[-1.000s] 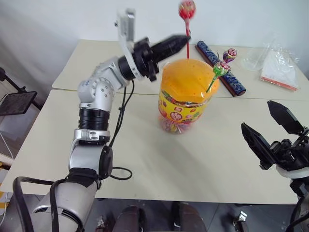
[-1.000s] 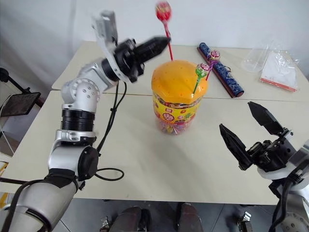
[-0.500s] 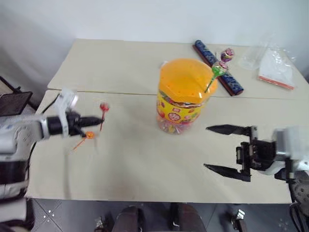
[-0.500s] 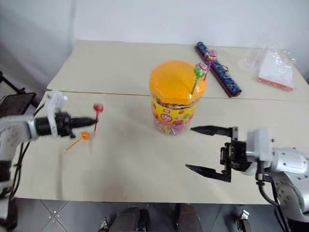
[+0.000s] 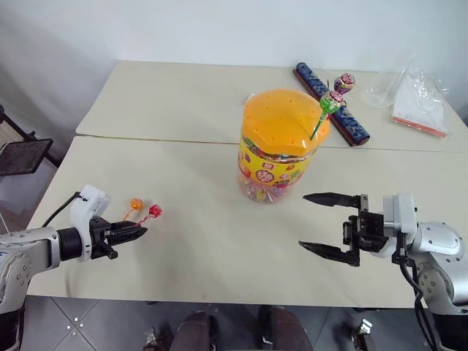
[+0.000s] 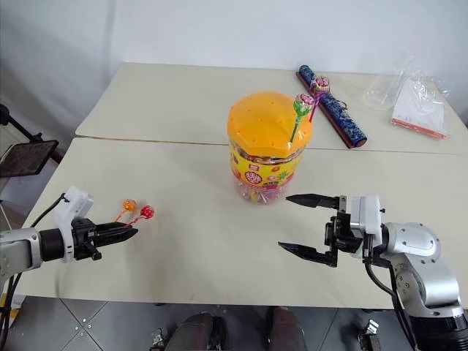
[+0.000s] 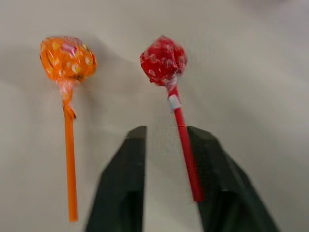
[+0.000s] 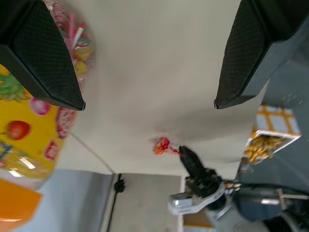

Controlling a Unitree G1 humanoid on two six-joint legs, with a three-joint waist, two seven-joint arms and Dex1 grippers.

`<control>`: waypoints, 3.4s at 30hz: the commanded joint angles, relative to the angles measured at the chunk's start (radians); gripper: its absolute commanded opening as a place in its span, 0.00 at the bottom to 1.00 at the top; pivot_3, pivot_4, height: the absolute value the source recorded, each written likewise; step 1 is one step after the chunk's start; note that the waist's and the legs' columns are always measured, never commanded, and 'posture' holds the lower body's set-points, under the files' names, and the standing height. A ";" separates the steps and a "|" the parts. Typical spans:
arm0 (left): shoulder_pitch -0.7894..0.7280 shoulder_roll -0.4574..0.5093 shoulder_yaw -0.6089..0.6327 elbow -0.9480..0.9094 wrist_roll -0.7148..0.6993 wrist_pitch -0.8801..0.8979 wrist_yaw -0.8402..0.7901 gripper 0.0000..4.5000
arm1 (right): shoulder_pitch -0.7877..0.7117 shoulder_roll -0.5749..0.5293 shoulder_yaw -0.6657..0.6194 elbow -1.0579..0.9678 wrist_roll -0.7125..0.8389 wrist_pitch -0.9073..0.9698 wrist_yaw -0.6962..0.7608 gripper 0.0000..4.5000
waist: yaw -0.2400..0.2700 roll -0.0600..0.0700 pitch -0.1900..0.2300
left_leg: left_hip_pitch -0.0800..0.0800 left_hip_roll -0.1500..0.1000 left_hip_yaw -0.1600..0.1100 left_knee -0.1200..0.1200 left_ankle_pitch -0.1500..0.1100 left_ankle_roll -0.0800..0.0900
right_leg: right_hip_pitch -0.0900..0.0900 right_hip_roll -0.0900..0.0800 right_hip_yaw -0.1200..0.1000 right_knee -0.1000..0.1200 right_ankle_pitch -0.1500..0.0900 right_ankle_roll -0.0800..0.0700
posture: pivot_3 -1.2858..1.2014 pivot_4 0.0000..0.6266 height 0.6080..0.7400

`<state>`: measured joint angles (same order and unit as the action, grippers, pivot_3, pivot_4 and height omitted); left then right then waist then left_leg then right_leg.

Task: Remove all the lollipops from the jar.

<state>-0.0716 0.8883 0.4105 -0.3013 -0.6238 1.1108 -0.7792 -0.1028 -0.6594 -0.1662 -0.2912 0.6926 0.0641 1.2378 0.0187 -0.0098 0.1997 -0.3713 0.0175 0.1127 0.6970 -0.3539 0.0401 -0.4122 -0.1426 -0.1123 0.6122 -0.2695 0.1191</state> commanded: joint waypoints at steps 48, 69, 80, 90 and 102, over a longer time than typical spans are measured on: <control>-0.283 -0.354 -0.021 -0.053 -0.459 -0.530 -0.082 0.97 | -0.567 0.124 -0.151 0.132 0.168 0.411 -0.539 0.02 | -0.022 0.003 0.000 | -0.001 0.003 0.007 0.001 -0.001 0.002 | -0.002 0.009 0.001 -0.001 0.000 0.000 | 0.52 0.24 1.00; -0.359 -0.279 -0.313 0.052 -0.129 -0.751 -0.432 0.97 | 0.135 -0.478 -0.203 0.307 -0.255 0.333 -0.242 0.01 | -0.003 0.004 0.000 | -0.001 0.003 0.013 0.001 -0.003 0.005 | 0.000 0.010 0.001 -0.010 0.001 0.002 | 0.52 0.24 1.00; -0.288 -0.270 -0.251 0.029 -0.142 -0.753 -0.396 0.97 | 0.141 -0.377 -0.217 0.366 -0.257 0.226 -0.153 0.63 | -0.016 0.005 0.000 | 0.000 0.005 0.012 0.001 -0.003 0.004 | 0.000 0.010 0.001 -0.008 0.001 0.002 | 0.52 0.24 1.00; -0.223 -0.313 -0.078 0.054 -0.371 -0.602 -0.235 0.97 | -0.118 -0.163 -0.258 0.004 0.136 0.288 -0.177 0.90 | -0.019 0.006 0.000 | 0.001 0.006 0.008 0.002 -0.004 0.003 | 0.001 0.009 0.002 -0.006 0.001 0.002 | 0.52 0.24 1.00; -0.228 -0.338 -0.065 0.030 -0.389 -0.596 -0.190 0.97 | -0.442 -0.001 -0.034 -0.029 0.132 0.405 -0.360 0.90 | -0.018 0.006 0.000 | -0.001 0.005 0.008 0.002 -0.004 0.002 | -0.001 0.009 -0.002 -0.005 0.001 0.002 | 0.52 0.24 1.00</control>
<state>-0.2930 0.5512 0.3312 -0.2286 -0.9875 0.5204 -0.9728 -0.5306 -0.6631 -0.1926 -0.3085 0.8236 0.4672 0.8945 0.0012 -0.0036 0.2001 -0.3723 0.0226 0.1202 0.6987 -0.3580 0.0424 -0.4130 -0.1333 -0.1154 0.6071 -0.2686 0.1207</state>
